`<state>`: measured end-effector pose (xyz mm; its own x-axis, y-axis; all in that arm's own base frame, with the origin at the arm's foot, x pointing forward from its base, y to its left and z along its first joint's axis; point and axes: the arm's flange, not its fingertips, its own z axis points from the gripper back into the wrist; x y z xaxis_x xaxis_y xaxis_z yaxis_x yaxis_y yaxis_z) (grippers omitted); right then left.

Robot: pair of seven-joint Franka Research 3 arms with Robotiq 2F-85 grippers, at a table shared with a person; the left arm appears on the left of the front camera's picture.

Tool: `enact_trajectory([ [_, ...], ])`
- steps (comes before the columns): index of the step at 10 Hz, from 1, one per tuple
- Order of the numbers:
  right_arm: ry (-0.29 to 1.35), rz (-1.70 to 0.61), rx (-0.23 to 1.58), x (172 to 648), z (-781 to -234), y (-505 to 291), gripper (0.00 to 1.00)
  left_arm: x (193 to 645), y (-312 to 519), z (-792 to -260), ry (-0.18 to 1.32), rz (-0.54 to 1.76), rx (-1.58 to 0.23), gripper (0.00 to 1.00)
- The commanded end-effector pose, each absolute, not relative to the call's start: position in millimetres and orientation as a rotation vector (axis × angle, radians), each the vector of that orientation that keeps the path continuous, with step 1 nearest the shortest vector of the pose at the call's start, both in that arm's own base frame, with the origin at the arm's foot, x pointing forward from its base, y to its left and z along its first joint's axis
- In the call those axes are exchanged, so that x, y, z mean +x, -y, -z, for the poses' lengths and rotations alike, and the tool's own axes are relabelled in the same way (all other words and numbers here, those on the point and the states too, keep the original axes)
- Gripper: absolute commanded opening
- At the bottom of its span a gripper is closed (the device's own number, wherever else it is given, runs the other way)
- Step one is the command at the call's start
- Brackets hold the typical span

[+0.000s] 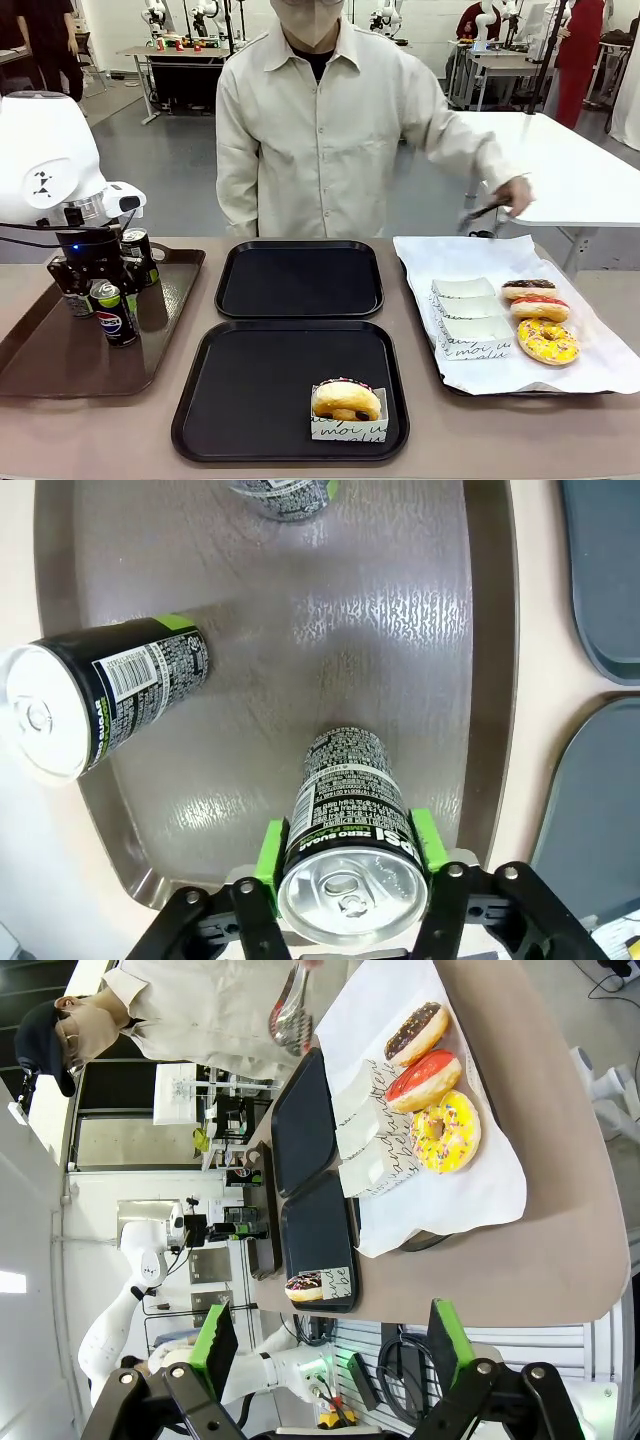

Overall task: Set up donuts and drinks on trays.
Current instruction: Pick up one Pepsi coke and place it on the Flat Tray.

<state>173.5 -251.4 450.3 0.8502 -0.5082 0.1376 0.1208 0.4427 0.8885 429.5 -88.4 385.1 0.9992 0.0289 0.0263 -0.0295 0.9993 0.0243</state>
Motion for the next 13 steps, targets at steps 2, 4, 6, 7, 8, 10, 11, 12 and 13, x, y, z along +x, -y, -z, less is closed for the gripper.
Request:
enact_trajectory([
  [2,0.425,0.396,1.063,172,-449,253,1.0,425,87,-391,0.006,-0.044,0.075,0.11],
  [4,0.425,0.396,1.063,172,-449,253,1.0,419,85,-438,-0.007,0.007,0.116,0.0],
  [6,0.425,0.396,1.063,172,-449,253,1.0,407,74,-498,0.012,-0.006,0.059,0.0],
  [7,0.425,0.396,1.063,172,-449,253,1.0,398,68,-523,0.046,-0.007,0.025,0.0],
  [8,0.425,0.396,1.063,172,-449,253,1.0,389,66,-539,0.087,-0.004,0.007,0.0],
  [10,0.425,0.396,1.063,172,-449,253,1.0,380,60,-553,0.12,-0.012,-0.042,0.0],
  [11,0.425,0.396,1.063,172,-449,253,1.0,379,47,-555,0.106,-0.03,-0.106,0.0],
  [12,0.425,0.396,1.063,172,-449,253,1.0,381,62,-561,0.113,-0.026,0.007,0.0],
  [13,0.425,0.396,1.063,172,-449,253,1.0,381,62,-561,0.113,-0.026,0.007,0.0],
])
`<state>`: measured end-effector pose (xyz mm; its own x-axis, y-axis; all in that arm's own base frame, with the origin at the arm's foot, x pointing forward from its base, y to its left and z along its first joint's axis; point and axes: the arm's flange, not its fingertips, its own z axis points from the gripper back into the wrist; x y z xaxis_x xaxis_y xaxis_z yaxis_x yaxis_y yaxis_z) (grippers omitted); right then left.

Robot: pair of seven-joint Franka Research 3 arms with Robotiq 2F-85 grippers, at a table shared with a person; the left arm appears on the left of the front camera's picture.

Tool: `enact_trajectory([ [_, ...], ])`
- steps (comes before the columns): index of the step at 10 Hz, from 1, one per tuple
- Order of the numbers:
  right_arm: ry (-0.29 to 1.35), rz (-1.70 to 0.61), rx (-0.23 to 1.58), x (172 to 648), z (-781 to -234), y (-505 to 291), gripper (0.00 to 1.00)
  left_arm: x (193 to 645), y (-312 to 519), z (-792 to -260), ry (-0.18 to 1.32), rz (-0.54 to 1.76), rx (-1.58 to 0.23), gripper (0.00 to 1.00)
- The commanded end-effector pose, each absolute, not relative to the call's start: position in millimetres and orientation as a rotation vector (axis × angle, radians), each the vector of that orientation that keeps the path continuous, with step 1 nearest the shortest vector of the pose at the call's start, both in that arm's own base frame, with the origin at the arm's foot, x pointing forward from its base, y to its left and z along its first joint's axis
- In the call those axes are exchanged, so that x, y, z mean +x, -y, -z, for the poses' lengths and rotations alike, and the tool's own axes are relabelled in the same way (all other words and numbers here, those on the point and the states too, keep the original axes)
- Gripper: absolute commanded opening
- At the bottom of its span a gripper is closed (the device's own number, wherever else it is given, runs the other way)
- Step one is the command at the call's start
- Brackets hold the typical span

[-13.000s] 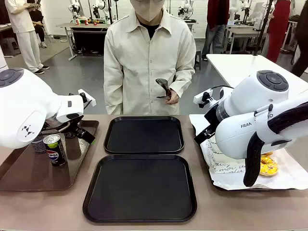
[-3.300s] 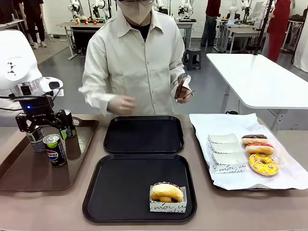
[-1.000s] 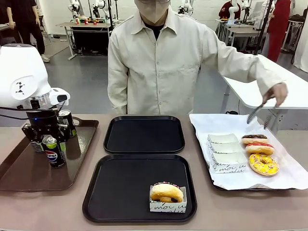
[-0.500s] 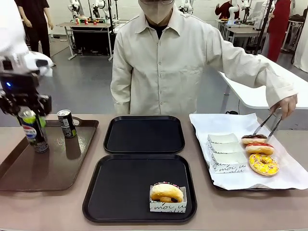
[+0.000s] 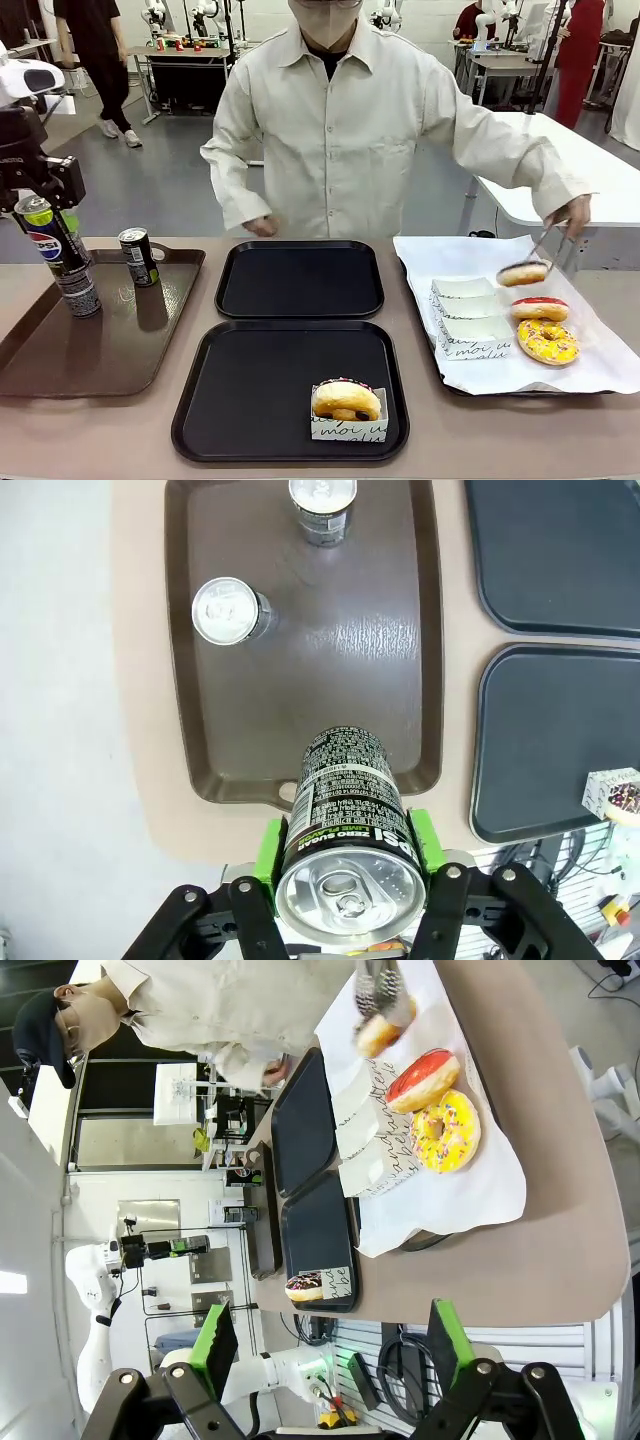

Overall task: Set up donuts and drinks on trays.
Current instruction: Pick up one Pepsi coke and place it on the Flat Tray.

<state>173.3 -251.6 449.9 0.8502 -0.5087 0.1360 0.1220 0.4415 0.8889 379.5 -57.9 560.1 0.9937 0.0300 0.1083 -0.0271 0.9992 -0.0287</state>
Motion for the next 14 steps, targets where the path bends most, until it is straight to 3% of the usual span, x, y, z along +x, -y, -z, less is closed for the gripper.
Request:
enact_trajectory([
  [1,0.425,0.396,1.063,172,-449,253,1.0,381,62,-561,0.113,-0.026,0.007,0.0],
  [2,0.425,0.396,1.063,172,-449,253,1.0,381,62,-561,0.113,-0.026,0.007,0.0],
  [3,0.425,0.396,1.063,172,-449,253,1.0,380,61,-558,0.106,-0.022,-0.019,0.58],
  [8,0.425,0.396,1.063,172,-449,253,1.0,396,127,-559,0.182,0.06,0.043,0.58],
  [14,0.425,0.396,1.063,172,-449,253,1.0,405,243,-531,0.113,0.226,0.044,0.58],
])
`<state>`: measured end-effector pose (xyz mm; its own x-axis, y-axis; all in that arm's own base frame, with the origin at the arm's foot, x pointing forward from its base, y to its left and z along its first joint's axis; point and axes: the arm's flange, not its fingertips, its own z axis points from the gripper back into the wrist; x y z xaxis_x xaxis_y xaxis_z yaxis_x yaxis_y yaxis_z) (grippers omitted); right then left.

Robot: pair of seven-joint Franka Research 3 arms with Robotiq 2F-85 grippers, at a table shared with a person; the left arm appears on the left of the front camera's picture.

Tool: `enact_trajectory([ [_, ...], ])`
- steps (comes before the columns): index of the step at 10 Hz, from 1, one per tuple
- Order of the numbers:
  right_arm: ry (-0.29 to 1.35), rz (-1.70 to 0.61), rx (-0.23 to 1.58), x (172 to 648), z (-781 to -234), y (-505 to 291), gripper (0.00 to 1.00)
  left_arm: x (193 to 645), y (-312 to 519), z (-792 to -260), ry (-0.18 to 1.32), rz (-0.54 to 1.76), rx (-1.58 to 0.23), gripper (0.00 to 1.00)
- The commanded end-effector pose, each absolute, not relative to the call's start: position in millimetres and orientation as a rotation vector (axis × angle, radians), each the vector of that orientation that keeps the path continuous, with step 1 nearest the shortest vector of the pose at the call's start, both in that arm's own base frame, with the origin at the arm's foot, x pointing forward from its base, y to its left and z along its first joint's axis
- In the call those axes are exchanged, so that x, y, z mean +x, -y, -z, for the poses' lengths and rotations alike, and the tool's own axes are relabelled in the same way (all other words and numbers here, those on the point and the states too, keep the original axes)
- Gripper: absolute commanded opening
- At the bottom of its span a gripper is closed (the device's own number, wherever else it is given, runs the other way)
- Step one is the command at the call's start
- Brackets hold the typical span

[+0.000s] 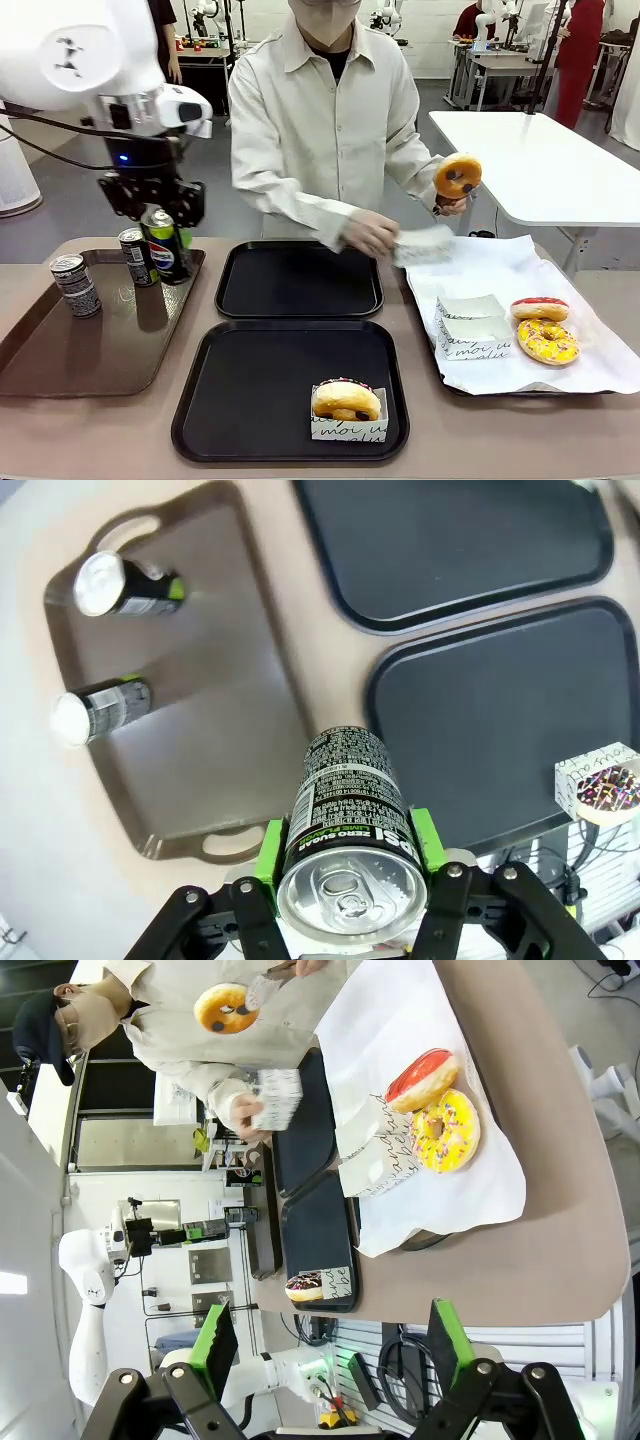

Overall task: Set up donuts and drinks on trays.
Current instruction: Pick up one Pepsi coke and place it on the Flat Tray.

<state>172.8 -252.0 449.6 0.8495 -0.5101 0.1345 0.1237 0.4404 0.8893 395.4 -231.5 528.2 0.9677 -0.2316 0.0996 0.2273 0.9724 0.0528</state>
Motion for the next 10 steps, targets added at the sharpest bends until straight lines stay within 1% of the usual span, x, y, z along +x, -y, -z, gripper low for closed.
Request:
enact_trajectory([
  [1,0.425,0.396,1.063,172,-449,253,1.0,408,260,-523,0.122,0.259,0.038,0.58],
  [4,0.425,0.396,1.063,172,-449,253,1.0,414,293,-508,0.126,0.318,-0.002,0.58],
  [6,0.425,0.396,1.063,172,-449,253,1.0,416,312,-497,0.095,0.347,0.01,0.58],
  [10,0.425,0.396,1.063,172,-449,253,1.0,412,311,-481,0.059,0.366,-0.002,0.58],
])
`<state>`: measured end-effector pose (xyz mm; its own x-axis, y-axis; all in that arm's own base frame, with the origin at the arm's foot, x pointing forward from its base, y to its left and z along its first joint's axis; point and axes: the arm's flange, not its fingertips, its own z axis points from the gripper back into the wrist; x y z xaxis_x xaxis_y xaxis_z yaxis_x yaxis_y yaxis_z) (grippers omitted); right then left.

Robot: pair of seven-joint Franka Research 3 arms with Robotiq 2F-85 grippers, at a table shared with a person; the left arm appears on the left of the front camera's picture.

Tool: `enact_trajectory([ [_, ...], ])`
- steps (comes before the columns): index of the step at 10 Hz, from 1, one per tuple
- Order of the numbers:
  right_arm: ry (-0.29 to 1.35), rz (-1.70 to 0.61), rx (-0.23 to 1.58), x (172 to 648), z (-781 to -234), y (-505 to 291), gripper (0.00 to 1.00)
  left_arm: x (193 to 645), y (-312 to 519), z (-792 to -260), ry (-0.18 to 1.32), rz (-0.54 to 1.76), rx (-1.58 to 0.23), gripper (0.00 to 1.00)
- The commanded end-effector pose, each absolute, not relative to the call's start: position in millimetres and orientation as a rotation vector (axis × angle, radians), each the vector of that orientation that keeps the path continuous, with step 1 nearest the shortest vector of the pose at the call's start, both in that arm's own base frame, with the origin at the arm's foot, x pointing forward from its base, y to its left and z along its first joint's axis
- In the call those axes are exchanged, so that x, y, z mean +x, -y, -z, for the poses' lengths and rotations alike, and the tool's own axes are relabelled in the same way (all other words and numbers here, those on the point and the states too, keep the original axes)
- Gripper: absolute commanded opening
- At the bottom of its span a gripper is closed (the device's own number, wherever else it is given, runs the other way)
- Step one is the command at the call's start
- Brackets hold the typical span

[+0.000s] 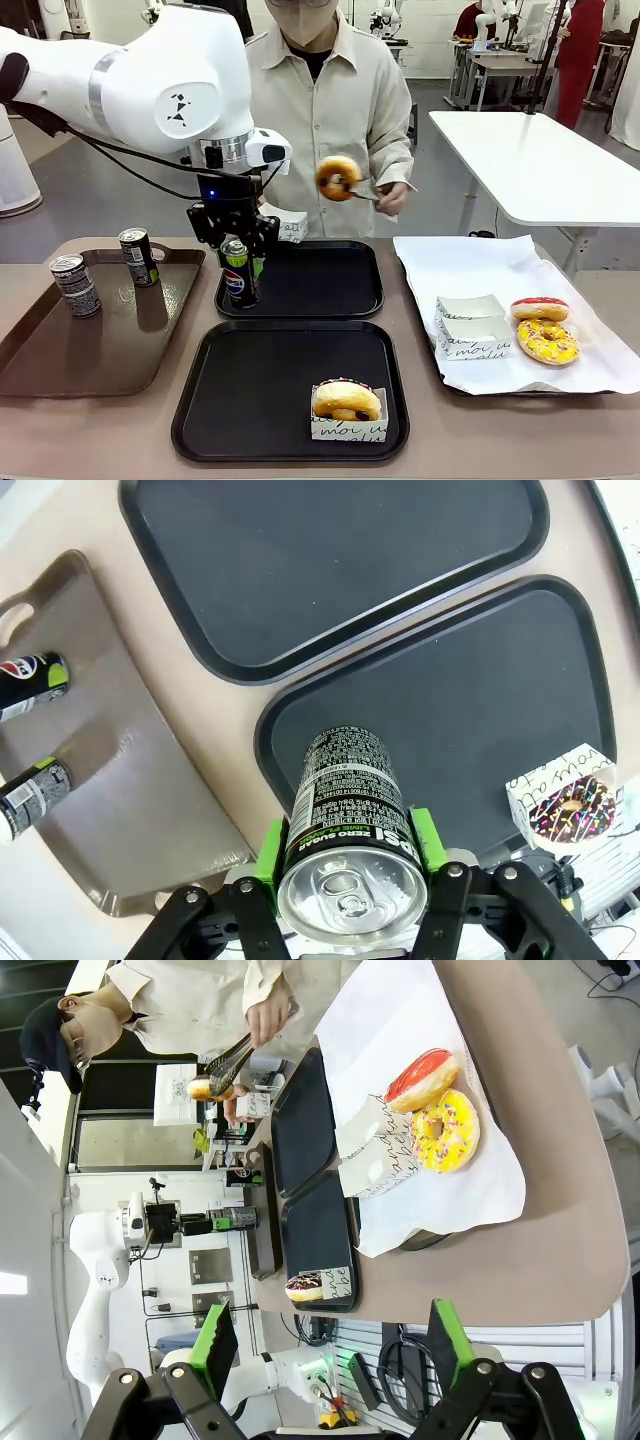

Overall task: Set up donuts and drinks on trays.
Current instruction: Pick up one Pepsi coke and place it on the Flat Tray.

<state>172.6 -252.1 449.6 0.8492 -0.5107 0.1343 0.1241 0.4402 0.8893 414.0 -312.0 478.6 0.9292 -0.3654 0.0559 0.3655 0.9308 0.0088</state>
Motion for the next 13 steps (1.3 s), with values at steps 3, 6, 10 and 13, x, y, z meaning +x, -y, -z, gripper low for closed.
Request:
enact_trajectory([
  [3,0.425,0.396,1.063,172,-449,253,1.0,402,304,-441,0.015,0.416,-0.017,0.58],
  [6,0.425,0.396,1.063,172,-449,253,1.0,398,299,-400,-0.035,0.451,0.015,0.58],
  [10,0.425,0.396,1.063,172,-449,253,1.0,395,297,-386,-0.051,0.48,0.034,0.83],
  [13,0.425,0.396,1.063,172,-449,253,1.0,392,295,-391,-0.048,0.486,0.043,1.0],
])
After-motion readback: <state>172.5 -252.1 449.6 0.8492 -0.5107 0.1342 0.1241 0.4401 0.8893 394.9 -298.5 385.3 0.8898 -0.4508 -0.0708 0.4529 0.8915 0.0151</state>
